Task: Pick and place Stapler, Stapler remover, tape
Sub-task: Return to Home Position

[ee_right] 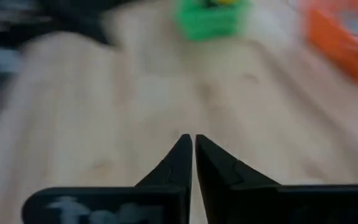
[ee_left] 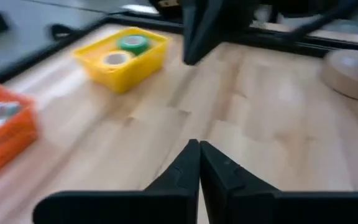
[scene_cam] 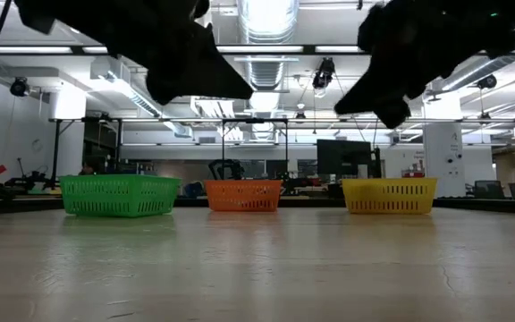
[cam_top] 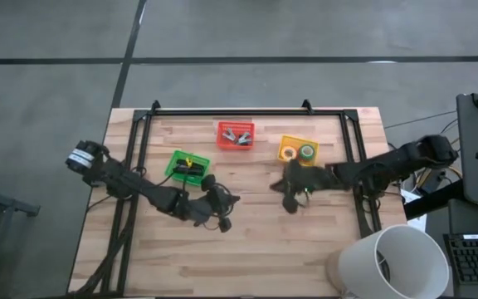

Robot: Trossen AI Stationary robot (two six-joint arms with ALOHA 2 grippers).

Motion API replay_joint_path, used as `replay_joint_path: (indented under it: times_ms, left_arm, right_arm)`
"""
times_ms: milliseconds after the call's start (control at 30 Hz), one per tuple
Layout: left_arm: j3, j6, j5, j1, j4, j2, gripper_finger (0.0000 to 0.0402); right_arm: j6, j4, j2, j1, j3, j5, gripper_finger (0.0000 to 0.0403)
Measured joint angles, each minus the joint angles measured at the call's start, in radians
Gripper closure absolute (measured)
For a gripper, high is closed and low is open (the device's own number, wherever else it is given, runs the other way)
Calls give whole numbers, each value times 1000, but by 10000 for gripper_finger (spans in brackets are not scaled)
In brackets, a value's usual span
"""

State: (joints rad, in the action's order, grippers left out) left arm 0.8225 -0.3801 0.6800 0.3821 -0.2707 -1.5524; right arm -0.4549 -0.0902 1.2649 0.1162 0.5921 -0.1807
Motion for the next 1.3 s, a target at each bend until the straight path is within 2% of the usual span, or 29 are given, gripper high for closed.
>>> replay_joint_path:
  times_ms: [100, 200, 300, 400, 500, 633, 767, 933, 1100, 1300]
  left_arm:
    - [-44, 107, -116, -31, -104, 2, 389]
    - [-88, 217, -133, -47, -156, 25, 390]
    - [-145, 237, -129, -66, -189, 82, 397]
    - [-231, 242, -182, -82, -256, 152, 397]
    - [-348, 260, -253, -91, -380, 226, 393]
    - [-497, 309, -261, -107, -539, 325, 396]
    - [-597, 344, -272, -107, -584, 426, 398]
    - [-702, 327, -366, -119, -592, 563, 393]
    - [-798, 292, -383, -163, -646, 676, 396]
    - [-814, 293, -451, -199, -595, 769, 395]
  right_arm:
    - [54, -176, -8, 81, -64, 16, 387]
    - [97, -278, -53, 150, -125, 8, 393]
    - [168, -317, -124, 203, -182, 9, 394]
    - [169, -318, -205, 226, -243, 7, 394]
    - [192, -365, -290, 253, -319, 2, 394]
    - [272, -471, -397, 294, -425, 7, 394]
    - [298, -474, -495, 297, -492, 3, 394]
    - [362, -481, -601, 288, -533, -4, 394]
    - [390, -477, -697, 245, -563, -4, 394]
    - [403, -441, -761, 222, -568, 7, 394]
